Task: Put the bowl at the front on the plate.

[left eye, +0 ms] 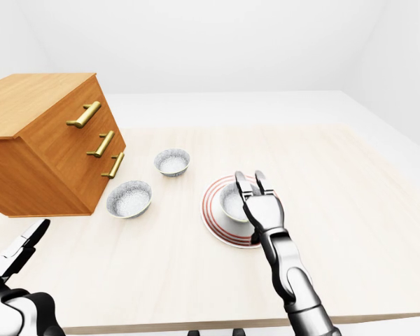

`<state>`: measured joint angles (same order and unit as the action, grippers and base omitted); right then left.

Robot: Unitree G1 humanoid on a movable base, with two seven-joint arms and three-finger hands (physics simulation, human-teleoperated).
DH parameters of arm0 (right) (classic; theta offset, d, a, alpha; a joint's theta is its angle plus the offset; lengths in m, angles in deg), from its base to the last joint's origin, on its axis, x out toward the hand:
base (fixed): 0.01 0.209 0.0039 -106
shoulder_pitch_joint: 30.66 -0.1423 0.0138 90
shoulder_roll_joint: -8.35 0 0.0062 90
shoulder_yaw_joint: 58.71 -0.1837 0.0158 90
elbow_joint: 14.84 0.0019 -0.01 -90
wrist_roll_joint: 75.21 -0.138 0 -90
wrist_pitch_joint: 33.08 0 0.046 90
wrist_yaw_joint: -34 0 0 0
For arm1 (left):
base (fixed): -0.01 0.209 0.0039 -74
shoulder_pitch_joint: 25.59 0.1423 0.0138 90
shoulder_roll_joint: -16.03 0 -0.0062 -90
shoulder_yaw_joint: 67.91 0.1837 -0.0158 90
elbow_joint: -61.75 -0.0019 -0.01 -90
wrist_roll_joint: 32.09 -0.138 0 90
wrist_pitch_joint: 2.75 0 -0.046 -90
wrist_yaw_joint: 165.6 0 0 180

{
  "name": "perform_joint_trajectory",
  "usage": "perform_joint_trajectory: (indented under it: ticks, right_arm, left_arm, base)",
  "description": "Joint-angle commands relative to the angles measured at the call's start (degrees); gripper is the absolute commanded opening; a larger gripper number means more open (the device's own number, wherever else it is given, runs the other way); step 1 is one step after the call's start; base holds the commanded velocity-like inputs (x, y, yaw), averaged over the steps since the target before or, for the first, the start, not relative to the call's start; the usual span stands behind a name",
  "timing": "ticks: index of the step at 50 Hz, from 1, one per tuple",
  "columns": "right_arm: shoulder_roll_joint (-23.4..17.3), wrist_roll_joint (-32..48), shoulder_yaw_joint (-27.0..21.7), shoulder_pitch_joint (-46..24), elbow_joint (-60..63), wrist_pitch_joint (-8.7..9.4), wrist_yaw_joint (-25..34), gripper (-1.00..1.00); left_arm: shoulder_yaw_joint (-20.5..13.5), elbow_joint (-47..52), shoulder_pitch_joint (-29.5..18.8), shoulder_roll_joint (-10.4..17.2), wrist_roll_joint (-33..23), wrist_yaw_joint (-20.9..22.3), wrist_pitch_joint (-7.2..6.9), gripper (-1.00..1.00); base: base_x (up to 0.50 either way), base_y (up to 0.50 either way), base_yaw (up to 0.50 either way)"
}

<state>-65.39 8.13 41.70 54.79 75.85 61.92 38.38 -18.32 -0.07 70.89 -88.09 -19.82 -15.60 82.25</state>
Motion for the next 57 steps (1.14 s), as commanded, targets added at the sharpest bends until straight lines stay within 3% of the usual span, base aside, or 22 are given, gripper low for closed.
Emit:
perform_joint_trajectory:
  ticks: [1, 20, 37, 46, 57]
  right_arm:
    - [0.15, 1.76, -0.11, -0.68, 2.56, 0.0, 2.28, 1.0]
    - [1.93, 10.08, -1.32, -3.81, 18.24, 0.0, 15.54, 1.0]
    - [5.27, 18.61, -2.15, -13.27, 26.06, 0.0, 27.44, 1.0]
    - [4.64, 20.55, -4.18, -17.84, 29.94, 0.0, 32.98, 1.0]
    - [5.27, 23.11, -4.87, -23.06, 32.21, 0.0, 35.62, 1.0]
  left_arm:
    - [-0.29, 0.68, 0.17, -0.09, -0.04, 0.0, 0.0, 1.0]
    - [0.14, -0.49, -0.07, -0.15, -0.52, 0.0, 0.0, 1.0]
    - [0.33, -0.51, 0.38, -0.17, -1.02, 0.0, 0.0, 1.0]
    - [0.86, -1.14, 0.3, -0.38, -2.46, 0.0, 0.0, 1.0]
    - [1.32, -2.4, 0.07, -0.29, -3.05, 0.0, 0.0, 1.0]
  base:
    - [0.0, 0.0, 0.0]
    - [0.0, 0.0, 0.0]
    - [0.0, 0.0, 0.0]
    - [0.0, 0.0, 0.0]
    - [0.0, 0.0, 0.0]
